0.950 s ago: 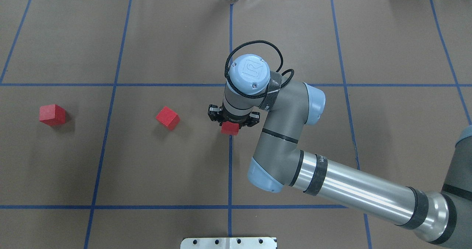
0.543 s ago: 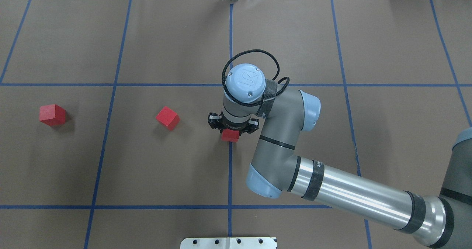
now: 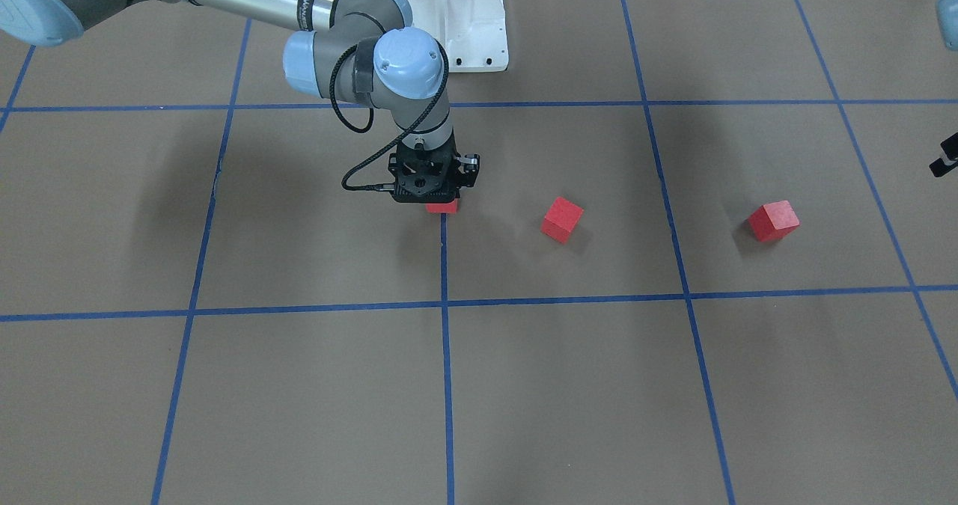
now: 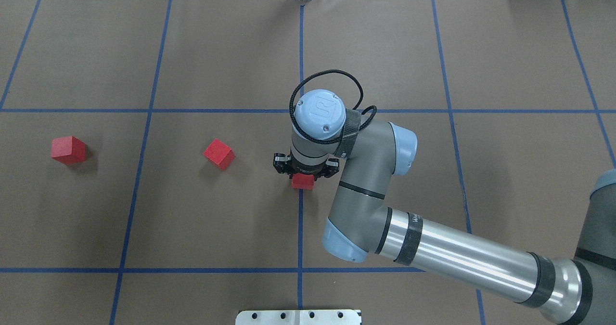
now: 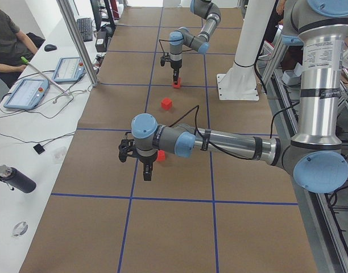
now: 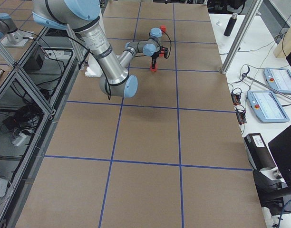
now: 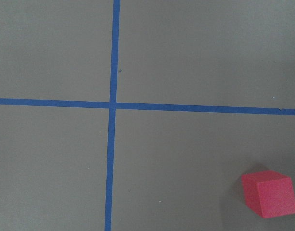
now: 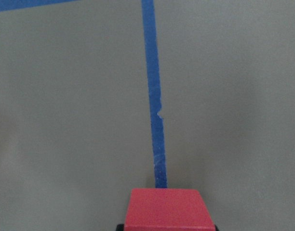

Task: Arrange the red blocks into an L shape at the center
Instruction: 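Open the right gripper, release the cube, and lift away, then grasp the middle red cube with the left gripper while the right arm withdraws, then carry the held cube with the left gripper beside the center cube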

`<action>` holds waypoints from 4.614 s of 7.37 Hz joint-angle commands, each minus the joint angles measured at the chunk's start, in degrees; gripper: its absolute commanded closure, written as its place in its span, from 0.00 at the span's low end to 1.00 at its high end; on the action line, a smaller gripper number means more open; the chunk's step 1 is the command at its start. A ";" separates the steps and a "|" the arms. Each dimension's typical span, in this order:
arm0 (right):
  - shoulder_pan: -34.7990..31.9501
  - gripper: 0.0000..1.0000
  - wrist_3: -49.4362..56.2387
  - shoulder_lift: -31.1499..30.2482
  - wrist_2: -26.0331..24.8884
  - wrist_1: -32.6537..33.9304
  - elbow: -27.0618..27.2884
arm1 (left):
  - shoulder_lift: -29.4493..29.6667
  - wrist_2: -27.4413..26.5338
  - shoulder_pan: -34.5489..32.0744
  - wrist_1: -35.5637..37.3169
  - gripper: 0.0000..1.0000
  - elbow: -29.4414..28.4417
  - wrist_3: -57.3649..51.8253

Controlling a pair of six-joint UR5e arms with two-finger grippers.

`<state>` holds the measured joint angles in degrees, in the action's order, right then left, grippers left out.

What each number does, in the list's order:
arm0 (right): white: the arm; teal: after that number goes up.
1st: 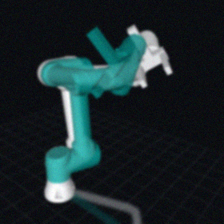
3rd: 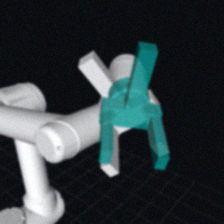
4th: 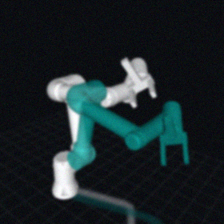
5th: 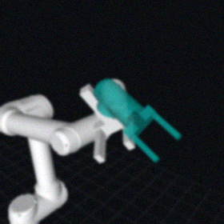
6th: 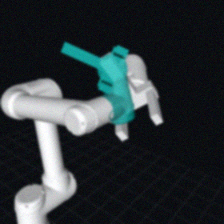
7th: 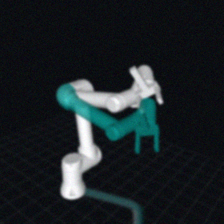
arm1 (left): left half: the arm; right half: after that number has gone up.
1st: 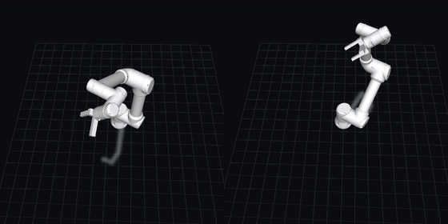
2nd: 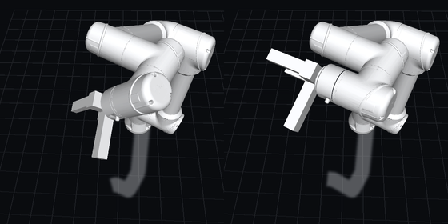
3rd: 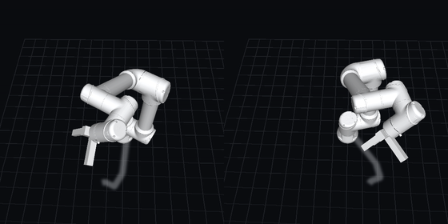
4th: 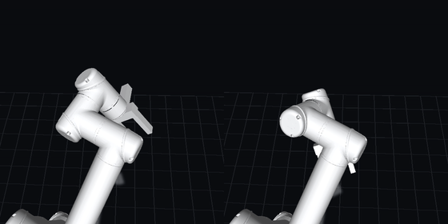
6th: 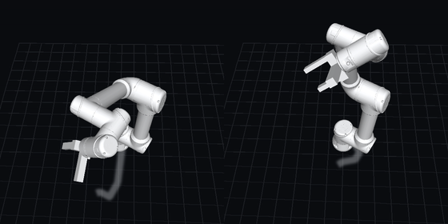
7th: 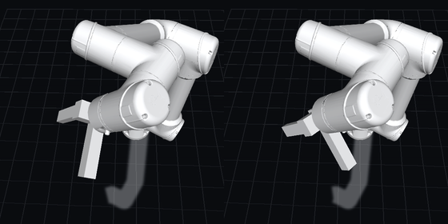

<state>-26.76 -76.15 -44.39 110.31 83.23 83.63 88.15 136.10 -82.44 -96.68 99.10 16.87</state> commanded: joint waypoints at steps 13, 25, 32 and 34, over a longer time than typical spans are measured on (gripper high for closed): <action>-16.46 0.00 17.05 -23.53 10.10 -0.61 18.24 | 14.40 -8.50 27.19 -13.01 0.00 4.50 40.25; -18.15 0.00 19.20 -26.19 9.39 -0.61 16.83 | 27.15 -30.11 48.60 -13.01 0.08 -1.80 19.95; -18.15 0.00 19.11 -26.19 9.39 -0.61 16.30 | 30.58 -29.76 48.52 -12.31 1.00 -4.36 22.75; -18.15 0.00 19.11 -26.10 9.39 -0.61 16.39 | 35.73 -29.76 48.16 -3.06 1.00 -3.83 36.33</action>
<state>-44.91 -57.04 -70.52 119.71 82.62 99.94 120.30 106.35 -34.07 -105.79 95.04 45.92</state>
